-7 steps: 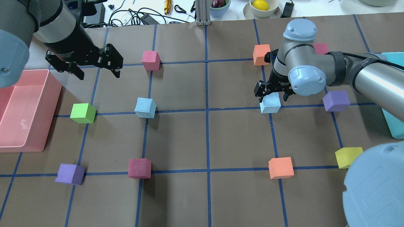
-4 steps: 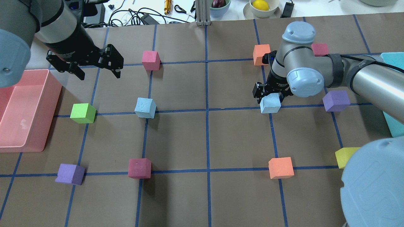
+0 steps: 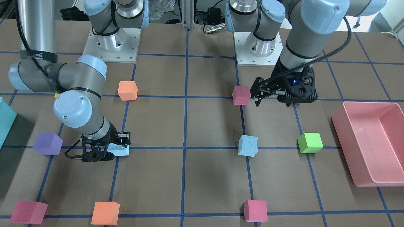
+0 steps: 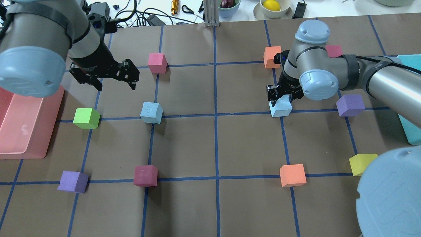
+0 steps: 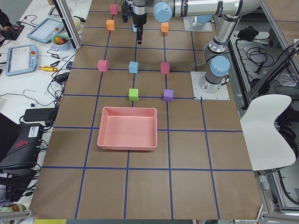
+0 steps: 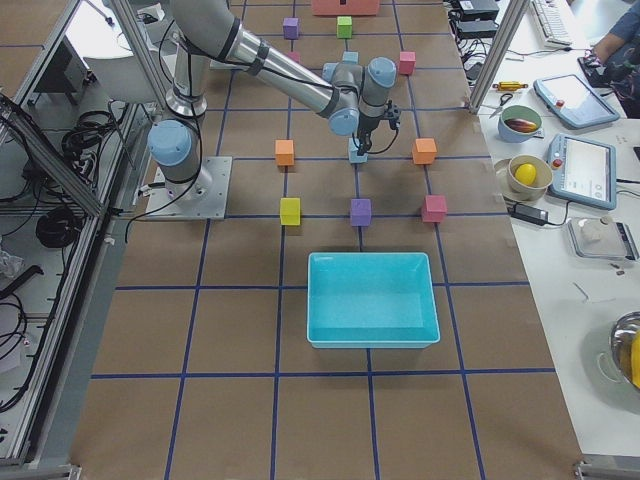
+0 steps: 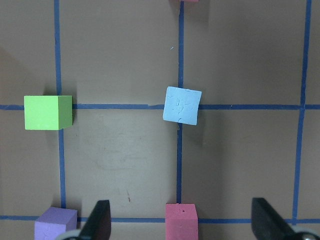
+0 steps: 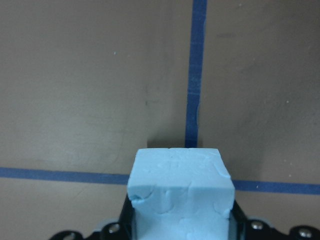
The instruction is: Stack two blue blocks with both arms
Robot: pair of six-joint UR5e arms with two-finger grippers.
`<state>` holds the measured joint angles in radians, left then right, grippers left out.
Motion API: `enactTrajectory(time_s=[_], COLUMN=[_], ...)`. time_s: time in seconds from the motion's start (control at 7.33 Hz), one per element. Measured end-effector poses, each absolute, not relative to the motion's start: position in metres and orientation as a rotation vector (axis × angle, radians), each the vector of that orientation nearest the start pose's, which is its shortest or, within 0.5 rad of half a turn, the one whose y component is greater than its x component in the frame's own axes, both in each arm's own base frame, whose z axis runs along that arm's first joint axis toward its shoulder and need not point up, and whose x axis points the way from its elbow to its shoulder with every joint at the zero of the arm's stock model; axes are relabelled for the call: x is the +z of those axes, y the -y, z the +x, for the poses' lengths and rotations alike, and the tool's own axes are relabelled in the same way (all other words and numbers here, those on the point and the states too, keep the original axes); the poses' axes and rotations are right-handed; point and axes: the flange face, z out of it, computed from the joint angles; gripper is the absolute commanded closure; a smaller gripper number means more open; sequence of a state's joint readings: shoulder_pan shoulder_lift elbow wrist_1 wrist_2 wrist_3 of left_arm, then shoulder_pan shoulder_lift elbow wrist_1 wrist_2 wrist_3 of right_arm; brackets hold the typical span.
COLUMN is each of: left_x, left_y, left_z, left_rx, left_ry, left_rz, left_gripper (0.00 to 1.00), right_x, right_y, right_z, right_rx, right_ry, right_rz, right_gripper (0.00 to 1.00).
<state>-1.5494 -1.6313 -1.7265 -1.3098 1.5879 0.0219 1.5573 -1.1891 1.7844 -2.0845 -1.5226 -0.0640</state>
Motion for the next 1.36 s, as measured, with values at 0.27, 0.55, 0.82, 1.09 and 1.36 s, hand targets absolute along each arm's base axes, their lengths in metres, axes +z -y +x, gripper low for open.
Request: enactTrajectory(time_s=[0.27, 0.55, 0.82, 1.09, 1.36], left_x=[0.347, 0.298, 0.266, 0.242, 0.211], left_y=[0.535, 0.554, 0.561, 0.561, 0.552], left_z=[-0.12, -0.122, -0.129, -0.139, -0.142], left_rx=[-0.061, -0.032, 0.018, 0.06, 0.057], left_ry=[-3.124, -3.126, -3.126, -3.125, -3.123], left_rz=[0.016, 0.025, 0.042, 0.068, 0.086], left_gripper=[0.0, 0.0, 0.0, 0.0, 0.0], right_x=[0.287, 0.311, 0.296, 0.269, 0.243], right_y=[0.531, 0.48, 0.451, 0.438, 0.427], right_z=[0.181, 0.251, 0.305, 0.34, 0.35], right_rx=[0.174, 0.254, 0.33, 0.321, 0.28], right_ry=[-3.074, -3.083, -3.056, -3.036, -3.03], right_rz=[-0.09, -0.099, -0.115, -0.109, -0.089], right_gripper=[1.0, 1.0, 1.0, 1.0, 0.94])
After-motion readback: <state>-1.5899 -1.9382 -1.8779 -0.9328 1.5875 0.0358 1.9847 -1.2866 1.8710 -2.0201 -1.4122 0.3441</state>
